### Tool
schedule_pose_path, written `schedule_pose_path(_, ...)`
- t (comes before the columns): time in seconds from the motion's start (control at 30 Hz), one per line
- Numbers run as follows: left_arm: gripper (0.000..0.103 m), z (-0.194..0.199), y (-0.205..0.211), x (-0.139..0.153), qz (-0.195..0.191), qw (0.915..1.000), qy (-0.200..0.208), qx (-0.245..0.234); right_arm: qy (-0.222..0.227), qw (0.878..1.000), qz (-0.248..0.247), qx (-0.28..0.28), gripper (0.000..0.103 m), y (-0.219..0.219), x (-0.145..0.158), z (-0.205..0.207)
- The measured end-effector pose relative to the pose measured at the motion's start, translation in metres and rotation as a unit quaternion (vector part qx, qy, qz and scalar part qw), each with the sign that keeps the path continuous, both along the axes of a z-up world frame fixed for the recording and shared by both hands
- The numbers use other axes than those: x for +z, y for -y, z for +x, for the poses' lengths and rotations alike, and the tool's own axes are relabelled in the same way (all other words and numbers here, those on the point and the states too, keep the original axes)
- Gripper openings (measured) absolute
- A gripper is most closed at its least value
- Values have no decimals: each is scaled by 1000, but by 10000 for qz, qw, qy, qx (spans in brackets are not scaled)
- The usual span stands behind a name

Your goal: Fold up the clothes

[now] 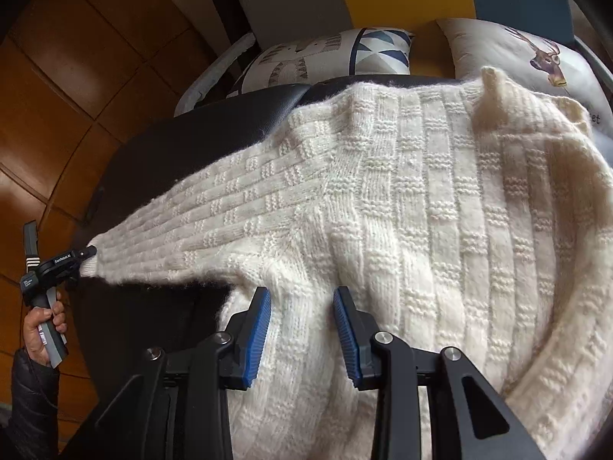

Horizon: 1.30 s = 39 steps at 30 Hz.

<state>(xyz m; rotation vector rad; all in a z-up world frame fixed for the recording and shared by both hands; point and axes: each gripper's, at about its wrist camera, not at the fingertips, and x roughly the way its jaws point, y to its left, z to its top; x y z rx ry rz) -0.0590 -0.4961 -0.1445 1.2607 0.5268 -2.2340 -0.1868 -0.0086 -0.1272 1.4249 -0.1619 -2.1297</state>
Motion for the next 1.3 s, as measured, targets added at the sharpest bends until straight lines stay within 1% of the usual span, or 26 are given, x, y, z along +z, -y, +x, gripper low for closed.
schedule_pose_path(0.07, 21, 10, 3, 11, 110, 9997, -86, 198, -218, 9994, -263, -20, 34, -22, 17, 16)
schedule_pose_path(0.17, 22, 36, -12, 35, 329, 9982, -453, 199, -352, 9983, -464, -47, 34, -62, 37, 44)
schedule_pose_path(0.2, 24, 45, -18, 43, 404, 9973, -584, 183, -314, 9984, -477, 2, 34, -75, 41, 53)
schedule_pose_path(0.23, 27, 54, -24, 51, 479, 9961, -716, 167, -266, 9985, -483, 51, 37, -87, 45, 63)
schedule_pose_path(0.27, 27, 62, -36, 54, 764, 9938, -805, -40, -167, 9987, -462, 106, 41, -99, 47, 73)
schedule_pose_path(0.3, 28, 69, -52, 53, 1178, 9886, -866, -366, -65, 9989, -436, 162, 43, -110, 49, 83)
schedule_pose_path(0.33, 28, 75, -73, 50, 1470, 9829, -860, -694, 44, 9990, -392, 225, 45, -119, 49, 95)
schedule_pose_path(0.4, 28, 87, -120, 42, 1896, 9695, -763, -1350, 218, 9986, -292, 395, 45, -136, 48, 119)
schedule_pose_path(0.47, 28, 96, -167, 32, 2282, 9516, -635, -1957, 299, 9974, -165, 636, 47, -145, 44, 140)
schedule_pose_path(0.57, 28, 105, -231, 16, 2700, 9265, -344, -2596, 360, 9946, 8, 970, 51, -152, 35, 165)
schedule_pose_path(0.6, 28, 109, -249, 14, 2768, 9202, -274, -2753, 378, 9940, 48, 1029, 53, -152, 29, 167)
schedule_pose_path(0.67, 28, 117, -278, 13, 2832, 9121, -173, -2958, 402, 9928, 163, 1113, 62, -150, 18, 170)
schedule_pose_path(0.73, 28, 110, -300, 9, 2966, 9048, -69, -3053, 484, 9909, 257, 1233, 64, -147, 5, 170)
schedule_pose_path(0.8, 28, 93, -317, 10, 2940, 9039, -5, -3107, 514, 9892, 222, 1353, 70, -146, -4, 171)
schedule_pose_path(0.87, 29, 91, -329, 11, 2921, 9039, 34, -3123, 489, 9880, 99, 1459, 82, -147, -9, 173)
schedule_pose_path(0.93, 38, 89, -336, 6, 2881, 9060, 92, -3100, 417, 9866, -5, 1575, 85, -150, -14, 176)
schedule_pose_path(0.97, 40, 87, -340, 5, 2852, 9068, 86, -3102, 348, 9861, -45, 1626, 85, -151, -15, 179)
schedule_pose_path(1.03, 52, 84, -349, 6, 2784, 9083, 32, -3123, 162, 9839, -71, 1780, 86, -154, -17, 184)
schedule_pose_path(1.1, 54, 80, -358, 5, 2599, 9121, 34, -3171, 14, 9808, 163, 1942, 86, -149, -17, 190)
schedule_pose_path(1.13, 53, 78, -363, 5, 2492, 9141, 43, -3199, -40, 9798, 314, 1973, 81, -147, -16, 192)
schedule_pose_path(1.17, 48, 79, -365, 6, 2362, 9159, 41, -3246, -98, 9800, 509, 1922, 68, -145, -14, 193)
schedule_pose_path(1.2, 17, 80, -365, 4, 2349, 9160, 38, -3253, -152, 9795, 681, 1889, 59, -144, -12, 194)
schedule_pose_path(1.23, 11, 79, -365, 1, 2420, 9151, 40, -3226, -186, 9780, 742, 1941, 30, -144, -8, 196)
schedule_pose_path(1.27, 11, 78, -364, -2, 2490, 9141, 41, -3200, -223, 9762, 825, 1994, 11, -145, -5, 199)
schedule_pose_path(1.3, 11, 78, -363, -5, 2560, 9131, 43, -3173, -291, 9728, 1027, 2056, 11, -144, 0, 203)
